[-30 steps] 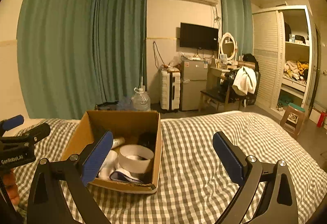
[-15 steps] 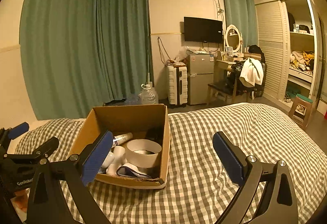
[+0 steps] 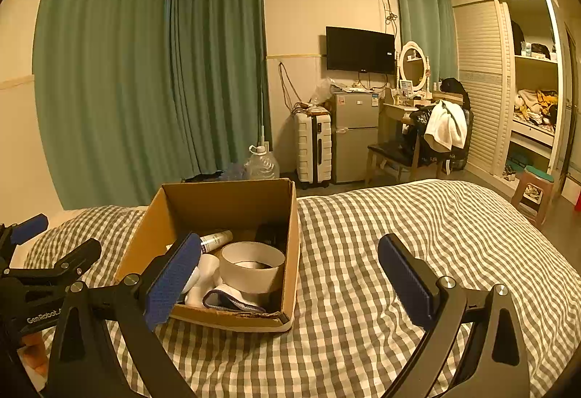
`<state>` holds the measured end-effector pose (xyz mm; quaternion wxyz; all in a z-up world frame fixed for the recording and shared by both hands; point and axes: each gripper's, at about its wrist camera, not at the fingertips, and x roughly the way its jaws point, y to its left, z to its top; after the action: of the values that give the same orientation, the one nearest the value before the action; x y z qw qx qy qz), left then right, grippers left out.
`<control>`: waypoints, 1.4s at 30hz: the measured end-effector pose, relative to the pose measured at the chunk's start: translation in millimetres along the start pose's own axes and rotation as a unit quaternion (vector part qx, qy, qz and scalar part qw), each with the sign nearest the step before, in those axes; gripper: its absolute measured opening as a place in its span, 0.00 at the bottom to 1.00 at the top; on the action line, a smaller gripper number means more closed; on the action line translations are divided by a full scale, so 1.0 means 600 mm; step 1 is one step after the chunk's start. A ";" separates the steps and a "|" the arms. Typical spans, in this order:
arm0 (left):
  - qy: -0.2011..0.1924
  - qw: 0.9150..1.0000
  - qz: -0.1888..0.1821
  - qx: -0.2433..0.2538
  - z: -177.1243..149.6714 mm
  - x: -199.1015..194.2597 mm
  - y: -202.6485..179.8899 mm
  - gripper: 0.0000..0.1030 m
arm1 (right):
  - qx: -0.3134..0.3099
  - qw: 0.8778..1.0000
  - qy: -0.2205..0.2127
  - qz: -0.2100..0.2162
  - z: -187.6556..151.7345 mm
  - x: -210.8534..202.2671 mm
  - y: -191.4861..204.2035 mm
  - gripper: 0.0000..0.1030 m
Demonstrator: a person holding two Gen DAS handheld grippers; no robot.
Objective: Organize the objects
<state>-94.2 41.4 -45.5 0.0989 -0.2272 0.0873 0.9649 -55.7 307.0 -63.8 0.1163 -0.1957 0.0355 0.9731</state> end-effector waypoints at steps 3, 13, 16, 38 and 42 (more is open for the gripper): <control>0.005 1.000 0.005 -0.003 -0.001 0.003 0.002 1.00 | -0.001 1.000 0.002 -0.003 -0.002 0.002 -0.001 0.96; 0.002 1.000 0.026 -0.008 -0.002 0.002 0.011 1.00 | -0.001 1.000 0.006 -0.004 -0.004 0.009 -0.001 0.96; 0.003 1.000 0.028 -0.008 -0.003 0.003 0.012 1.00 | -0.003 1.000 0.008 -0.004 -0.006 0.011 0.000 0.96; -0.004 1.000 0.028 -0.008 -0.002 0.001 0.012 1.00 | -0.012 0.999 0.031 -0.007 -0.016 0.029 0.008 0.96; 0.001 1.000 0.025 -0.010 -0.003 0.003 0.014 1.00 | -0.012 0.999 0.030 -0.006 -0.017 0.030 0.008 0.96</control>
<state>-96.9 33.5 -46.8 0.0724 -0.2267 0.0833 0.9677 -69.2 304.9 -80.1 0.1183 -0.2261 0.0257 0.9666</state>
